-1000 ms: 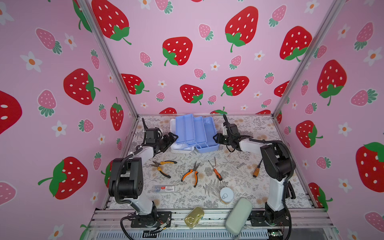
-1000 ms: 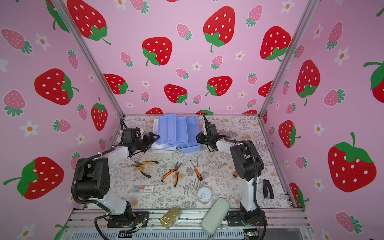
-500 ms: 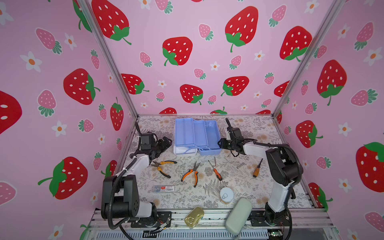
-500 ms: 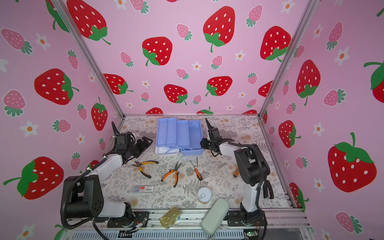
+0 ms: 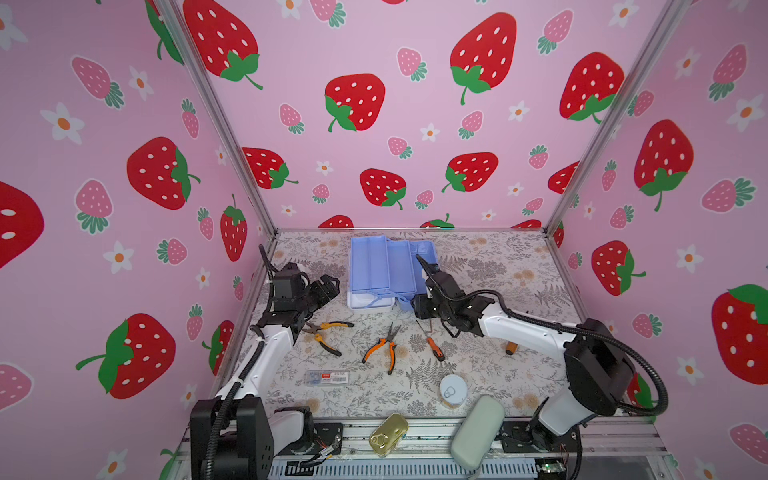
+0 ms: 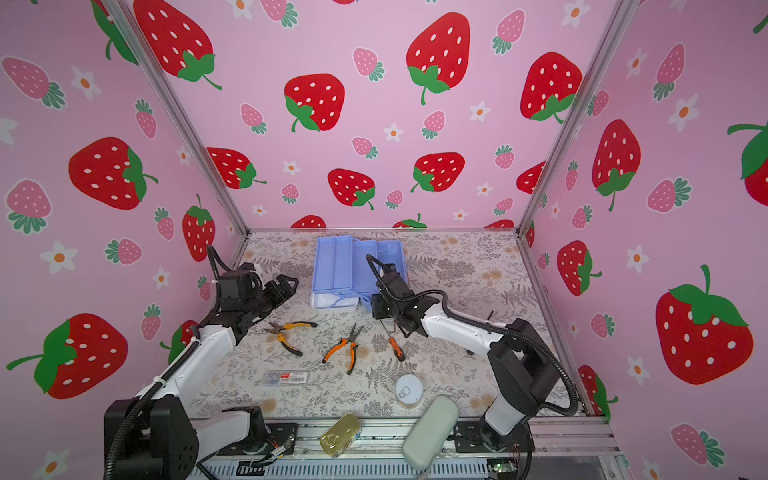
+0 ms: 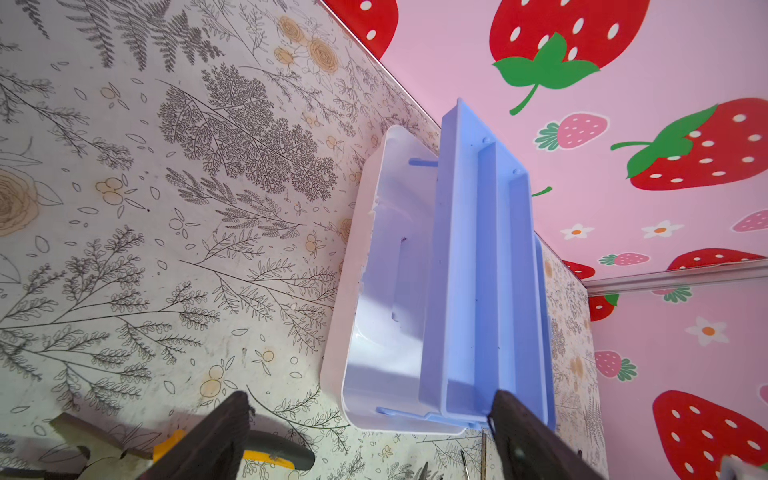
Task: Pack the tool kit
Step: 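Move the right gripper down onto the orange-handled needle-nose pliers and grasp them, then lift the needle-nose pliers with the right gripper and carry them over the box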
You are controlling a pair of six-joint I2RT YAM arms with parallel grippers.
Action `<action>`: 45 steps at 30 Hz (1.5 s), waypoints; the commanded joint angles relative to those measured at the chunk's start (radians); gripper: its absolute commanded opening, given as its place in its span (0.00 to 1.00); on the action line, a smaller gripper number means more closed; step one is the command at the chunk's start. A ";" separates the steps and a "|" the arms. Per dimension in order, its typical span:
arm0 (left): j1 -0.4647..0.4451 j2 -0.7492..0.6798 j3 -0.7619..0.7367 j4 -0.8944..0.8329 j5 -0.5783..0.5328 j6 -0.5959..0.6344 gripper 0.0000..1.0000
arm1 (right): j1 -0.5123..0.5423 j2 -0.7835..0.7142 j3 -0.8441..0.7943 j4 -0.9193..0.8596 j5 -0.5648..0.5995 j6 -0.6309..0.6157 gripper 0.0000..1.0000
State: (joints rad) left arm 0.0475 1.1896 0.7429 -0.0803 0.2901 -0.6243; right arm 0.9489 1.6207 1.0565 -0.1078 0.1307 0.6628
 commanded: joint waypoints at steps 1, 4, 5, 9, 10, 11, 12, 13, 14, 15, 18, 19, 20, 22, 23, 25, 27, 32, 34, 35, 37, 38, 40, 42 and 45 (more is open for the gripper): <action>-0.002 -0.019 -0.007 -0.017 -0.003 0.013 0.93 | 0.088 0.038 -0.020 -0.064 0.041 0.101 0.57; -0.002 -0.025 -0.007 -0.019 0.002 0.012 0.93 | 0.148 0.094 -0.020 -0.036 0.000 0.142 0.57; -0.001 -0.029 -0.007 -0.020 0.002 0.012 0.93 | 0.162 0.118 -0.013 -0.034 -0.008 0.146 0.57; -0.003 -0.041 -0.004 -0.035 0.003 0.014 0.93 | 0.184 0.198 0.012 -0.023 -0.044 0.158 0.57; -0.001 -0.041 -0.001 -0.041 0.003 0.016 0.93 | 0.186 0.209 0.014 -0.018 -0.051 0.161 0.56; -0.001 -0.045 0.002 -0.049 0.003 0.021 0.93 | 0.187 0.219 0.016 -0.011 -0.057 0.164 0.55; -0.001 -0.048 0.004 -0.055 0.000 0.022 0.93 | 0.188 0.228 0.015 -0.007 -0.064 0.165 0.53; -0.001 -0.050 0.006 -0.060 -0.001 0.024 0.93 | 0.188 0.236 0.015 -0.006 -0.069 0.164 0.52; -0.001 -0.052 0.007 -0.064 0.000 0.027 0.93 | 0.188 0.241 0.016 -0.003 -0.073 0.163 0.48; 0.000 -0.055 0.010 -0.067 0.001 0.028 0.93 | 0.188 0.247 0.016 -0.004 -0.074 0.161 0.47; 0.000 -0.058 0.015 -0.075 0.007 0.032 0.92 | 0.188 0.259 0.018 -0.011 -0.074 0.155 0.44; 0.000 -0.056 0.015 -0.076 0.009 0.030 0.92 | 0.188 0.263 0.020 -0.015 -0.070 0.156 0.43; 0.000 -0.053 0.018 -0.079 0.009 0.032 0.92 | 0.189 0.262 0.021 -0.015 -0.064 0.155 0.43; 0.001 -0.053 0.020 -0.079 0.008 0.035 0.92 | 0.194 0.262 0.027 -0.025 -0.043 0.144 0.41; 0.002 -0.053 0.022 -0.082 0.007 0.038 0.92 | 0.195 0.269 0.041 -0.044 -0.034 0.133 0.39; 0.002 -0.048 0.025 -0.086 0.009 0.039 0.92 | 0.201 0.289 0.068 -0.091 -0.013 0.113 0.33; 0.004 -0.042 0.027 -0.083 0.023 0.040 0.92 | 0.205 0.302 0.075 -0.114 0.014 0.105 0.22; 0.004 -0.047 0.023 -0.076 0.034 0.039 0.92 | 0.206 0.265 0.043 -0.108 0.060 0.097 0.09; 0.004 -0.044 0.018 -0.063 0.037 0.032 0.92 | 0.206 0.226 0.025 -0.107 0.085 0.085 0.04; 0.005 -0.041 0.018 -0.065 0.038 0.031 0.92 | 0.206 0.200 0.011 -0.105 0.091 0.071 0.02; 0.007 -0.036 0.026 -0.079 0.040 0.031 0.92 | 0.206 0.144 -0.014 -0.102 0.107 0.038 0.00; 0.008 -0.036 0.030 -0.086 0.038 0.032 0.92 | 0.206 0.112 -0.030 -0.107 0.123 0.023 0.00; 0.011 -0.042 0.029 -0.089 0.038 0.033 0.92 | 0.205 0.049 -0.055 -0.136 0.170 0.004 0.00; 0.012 -0.049 0.021 -0.071 0.049 0.025 0.92 | 0.205 -0.008 -0.076 -0.165 0.223 -0.008 0.00; 0.012 -0.045 -0.004 0.002 0.132 0.009 0.70 | 0.205 -0.104 -0.111 -0.175 0.274 -0.014 0.00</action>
State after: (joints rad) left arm 0.0555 1.1522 0.7425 -0.1303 0.3504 -0.6060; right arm 1.1530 1.5921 0.9615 -0.2581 0.3012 0.6758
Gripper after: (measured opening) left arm 0.728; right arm 0.182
